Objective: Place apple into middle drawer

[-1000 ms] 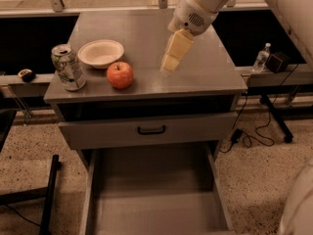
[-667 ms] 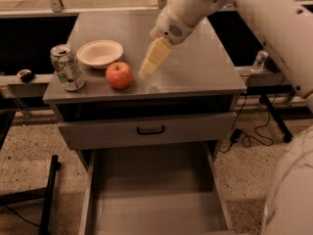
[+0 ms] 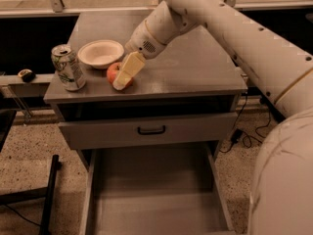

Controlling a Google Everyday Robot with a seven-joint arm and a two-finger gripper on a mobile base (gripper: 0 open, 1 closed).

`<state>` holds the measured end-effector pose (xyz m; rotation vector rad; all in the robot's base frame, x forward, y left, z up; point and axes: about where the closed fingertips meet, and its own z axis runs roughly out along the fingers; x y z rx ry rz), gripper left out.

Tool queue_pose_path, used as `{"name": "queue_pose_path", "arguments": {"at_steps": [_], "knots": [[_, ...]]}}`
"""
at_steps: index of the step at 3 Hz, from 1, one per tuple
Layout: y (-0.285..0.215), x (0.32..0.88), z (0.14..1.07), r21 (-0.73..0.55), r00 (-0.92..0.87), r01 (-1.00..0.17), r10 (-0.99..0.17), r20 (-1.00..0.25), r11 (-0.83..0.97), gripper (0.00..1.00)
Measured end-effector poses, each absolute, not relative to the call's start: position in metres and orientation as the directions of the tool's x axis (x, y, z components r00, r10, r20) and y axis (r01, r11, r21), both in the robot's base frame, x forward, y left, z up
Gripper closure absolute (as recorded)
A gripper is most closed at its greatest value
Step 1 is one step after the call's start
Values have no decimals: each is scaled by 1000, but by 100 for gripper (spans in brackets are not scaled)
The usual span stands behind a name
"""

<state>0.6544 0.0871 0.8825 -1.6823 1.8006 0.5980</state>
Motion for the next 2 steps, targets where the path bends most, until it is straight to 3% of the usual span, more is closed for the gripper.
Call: {"name": "queue_pose_path", "arguments": {"at_steps": [1,2], "knots": [[111,653,874,-64,-3,-995,-697,-717,70,0],[124,651,863,-43,-11,-997,-684,-730,62,19]]}}
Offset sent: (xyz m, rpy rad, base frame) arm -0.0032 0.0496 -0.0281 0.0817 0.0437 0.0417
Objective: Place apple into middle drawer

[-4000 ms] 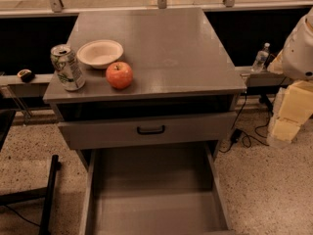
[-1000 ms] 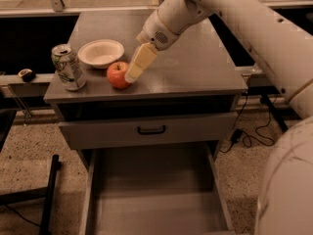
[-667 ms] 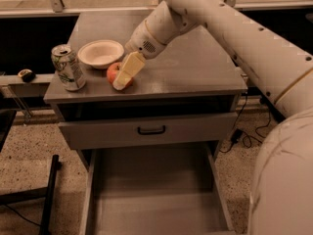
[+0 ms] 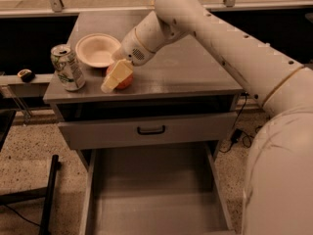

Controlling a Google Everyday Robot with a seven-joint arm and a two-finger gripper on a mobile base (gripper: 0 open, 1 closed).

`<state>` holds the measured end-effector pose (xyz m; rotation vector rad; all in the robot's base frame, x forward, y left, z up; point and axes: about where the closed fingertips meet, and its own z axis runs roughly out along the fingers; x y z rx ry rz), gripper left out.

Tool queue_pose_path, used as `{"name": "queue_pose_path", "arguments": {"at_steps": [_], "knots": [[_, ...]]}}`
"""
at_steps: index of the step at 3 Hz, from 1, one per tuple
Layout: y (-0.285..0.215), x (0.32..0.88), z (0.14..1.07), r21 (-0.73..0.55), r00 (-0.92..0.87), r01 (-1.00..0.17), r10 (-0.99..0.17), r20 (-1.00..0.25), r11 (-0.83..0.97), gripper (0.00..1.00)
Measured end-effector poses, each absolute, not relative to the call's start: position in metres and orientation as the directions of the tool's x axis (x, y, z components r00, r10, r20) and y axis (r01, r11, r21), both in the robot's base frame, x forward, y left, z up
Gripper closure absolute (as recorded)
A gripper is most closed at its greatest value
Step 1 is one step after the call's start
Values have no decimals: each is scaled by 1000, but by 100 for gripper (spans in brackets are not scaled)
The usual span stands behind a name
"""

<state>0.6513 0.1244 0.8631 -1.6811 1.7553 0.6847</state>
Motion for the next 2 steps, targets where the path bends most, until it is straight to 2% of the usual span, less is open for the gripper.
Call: {"name": "queue_pose_path", "arguments": {"at_steps": [2], "knots": [[122,649,855,3,-64,-996,-653,-755,94,66]]}}
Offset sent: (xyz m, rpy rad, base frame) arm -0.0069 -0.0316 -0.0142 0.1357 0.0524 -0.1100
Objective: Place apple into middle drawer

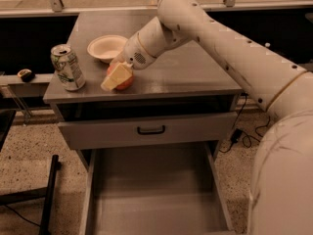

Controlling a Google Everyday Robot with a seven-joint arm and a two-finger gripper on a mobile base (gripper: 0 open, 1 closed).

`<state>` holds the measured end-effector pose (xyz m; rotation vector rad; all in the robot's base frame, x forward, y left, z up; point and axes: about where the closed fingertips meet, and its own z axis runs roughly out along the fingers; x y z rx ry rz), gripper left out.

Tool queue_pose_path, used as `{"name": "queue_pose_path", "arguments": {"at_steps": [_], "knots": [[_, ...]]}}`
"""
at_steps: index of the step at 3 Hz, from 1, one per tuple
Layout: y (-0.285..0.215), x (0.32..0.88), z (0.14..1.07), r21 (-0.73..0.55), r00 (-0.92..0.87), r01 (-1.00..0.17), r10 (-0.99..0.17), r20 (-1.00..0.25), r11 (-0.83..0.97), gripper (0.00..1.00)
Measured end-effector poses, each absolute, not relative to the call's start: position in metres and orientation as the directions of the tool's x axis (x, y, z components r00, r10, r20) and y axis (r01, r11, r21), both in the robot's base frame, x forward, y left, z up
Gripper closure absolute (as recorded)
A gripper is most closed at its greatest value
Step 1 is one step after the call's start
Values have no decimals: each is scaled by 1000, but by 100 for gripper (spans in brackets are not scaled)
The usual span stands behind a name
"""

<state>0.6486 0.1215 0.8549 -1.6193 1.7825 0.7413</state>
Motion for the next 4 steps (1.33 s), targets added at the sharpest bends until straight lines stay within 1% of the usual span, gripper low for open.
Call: {"name": "queue_pose_path", "arguments": {"at_steps": [1,2,3,4], "knots": [[107,638,869,-37,-37,-994,-615,-788,107,89],[77,616,890,-95,-7,-985,-590,-807,141,100],[68,588,873,-99,-2,-988,-646,-763,120,100],[71,570,834,-94,17,-993,-735,-678,65,100]]}}
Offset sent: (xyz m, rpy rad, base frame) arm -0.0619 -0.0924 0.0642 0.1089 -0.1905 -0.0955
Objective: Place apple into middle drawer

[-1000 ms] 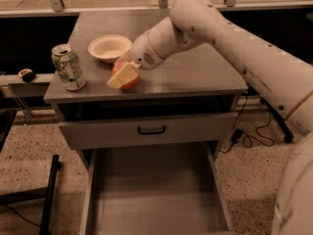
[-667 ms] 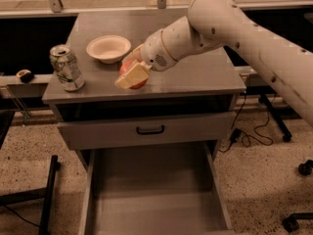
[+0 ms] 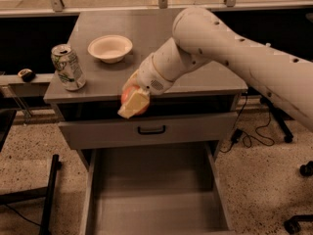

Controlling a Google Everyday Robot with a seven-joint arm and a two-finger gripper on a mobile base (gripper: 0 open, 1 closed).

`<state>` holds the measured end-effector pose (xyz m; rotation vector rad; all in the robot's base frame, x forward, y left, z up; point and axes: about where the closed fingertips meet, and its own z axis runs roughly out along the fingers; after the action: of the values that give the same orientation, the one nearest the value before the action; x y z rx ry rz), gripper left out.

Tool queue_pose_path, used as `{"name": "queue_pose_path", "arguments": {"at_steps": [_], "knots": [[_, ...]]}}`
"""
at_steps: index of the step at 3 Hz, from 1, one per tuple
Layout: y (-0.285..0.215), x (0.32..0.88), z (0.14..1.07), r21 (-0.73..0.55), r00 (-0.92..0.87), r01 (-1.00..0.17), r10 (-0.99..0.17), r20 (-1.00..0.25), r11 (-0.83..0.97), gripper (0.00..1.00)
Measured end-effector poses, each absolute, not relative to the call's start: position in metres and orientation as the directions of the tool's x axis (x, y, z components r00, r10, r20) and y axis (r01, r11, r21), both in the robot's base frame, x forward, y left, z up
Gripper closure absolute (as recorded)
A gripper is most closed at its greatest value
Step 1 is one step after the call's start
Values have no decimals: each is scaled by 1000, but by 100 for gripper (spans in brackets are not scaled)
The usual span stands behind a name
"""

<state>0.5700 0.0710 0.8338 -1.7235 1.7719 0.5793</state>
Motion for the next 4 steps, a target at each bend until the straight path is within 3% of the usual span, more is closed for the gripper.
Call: {"name": "queue_pose_path", "arguments": {"at_steps": [4], "knots": [[73,559,825,-102,48,-995,-768,-639,23,100]]}}
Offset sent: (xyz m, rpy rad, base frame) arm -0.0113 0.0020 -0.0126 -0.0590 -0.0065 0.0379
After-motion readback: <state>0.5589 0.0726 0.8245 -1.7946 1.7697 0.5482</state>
